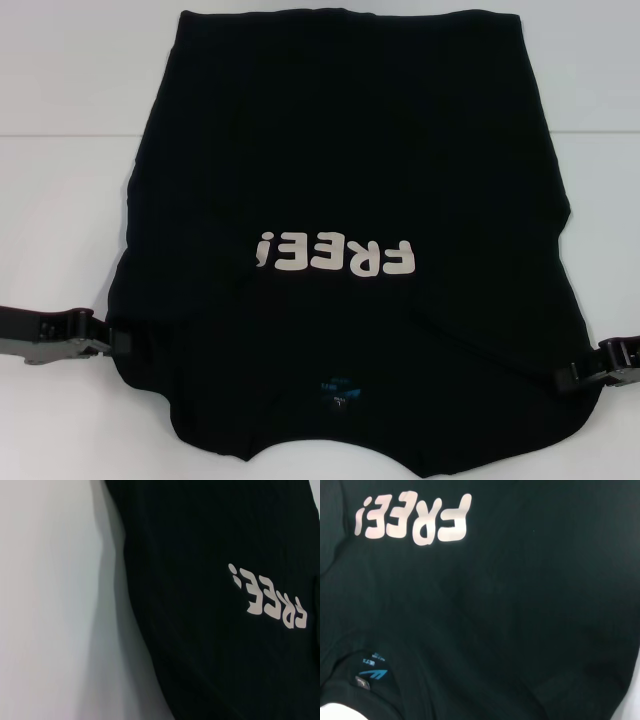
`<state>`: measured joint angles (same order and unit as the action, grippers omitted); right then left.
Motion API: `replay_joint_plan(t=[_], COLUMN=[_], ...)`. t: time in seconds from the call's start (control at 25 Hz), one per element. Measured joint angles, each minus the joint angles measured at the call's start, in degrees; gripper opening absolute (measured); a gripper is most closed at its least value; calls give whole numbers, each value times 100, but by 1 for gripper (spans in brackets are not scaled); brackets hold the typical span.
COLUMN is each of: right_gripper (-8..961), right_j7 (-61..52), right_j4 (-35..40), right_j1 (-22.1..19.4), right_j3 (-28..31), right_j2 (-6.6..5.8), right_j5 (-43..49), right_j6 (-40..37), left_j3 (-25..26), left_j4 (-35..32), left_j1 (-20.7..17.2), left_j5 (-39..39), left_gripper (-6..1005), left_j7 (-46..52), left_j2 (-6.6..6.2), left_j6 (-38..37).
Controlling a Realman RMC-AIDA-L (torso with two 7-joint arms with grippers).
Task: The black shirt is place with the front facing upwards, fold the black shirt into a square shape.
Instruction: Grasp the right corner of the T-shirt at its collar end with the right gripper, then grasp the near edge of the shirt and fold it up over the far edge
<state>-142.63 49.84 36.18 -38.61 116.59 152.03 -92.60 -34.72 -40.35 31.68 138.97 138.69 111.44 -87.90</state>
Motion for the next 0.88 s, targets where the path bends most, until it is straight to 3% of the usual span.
replay_joint_plan(t=[0.16, 0.6, 0.8, 0.88], right_gripper=[496, 55, 33, 33], right_j7=[-16, 97, 474, 597], right_j4=[-1, -1, -1, 1], right_j1=[4, 2, 37, 40], right_j3=[-37, -48, -37, -30], right_j2=[2, -44, -123, -152], right_j5=[2, -7, -32, -33], right_j6=[4, -17, -326, -476], left_j3=[0, 0, 0, 1], left_j4=[15, 37, 134, 307], left_j1=[9, -12, -20, -22], left_j5=[-5, -118, -123, -136], left_gripper=[28, 28, 28, 28], left_j7=[-4, -89, -181, -212], left_j2=[-7, -26, -88, -194], left_j6=[0, -11, -173, -367])
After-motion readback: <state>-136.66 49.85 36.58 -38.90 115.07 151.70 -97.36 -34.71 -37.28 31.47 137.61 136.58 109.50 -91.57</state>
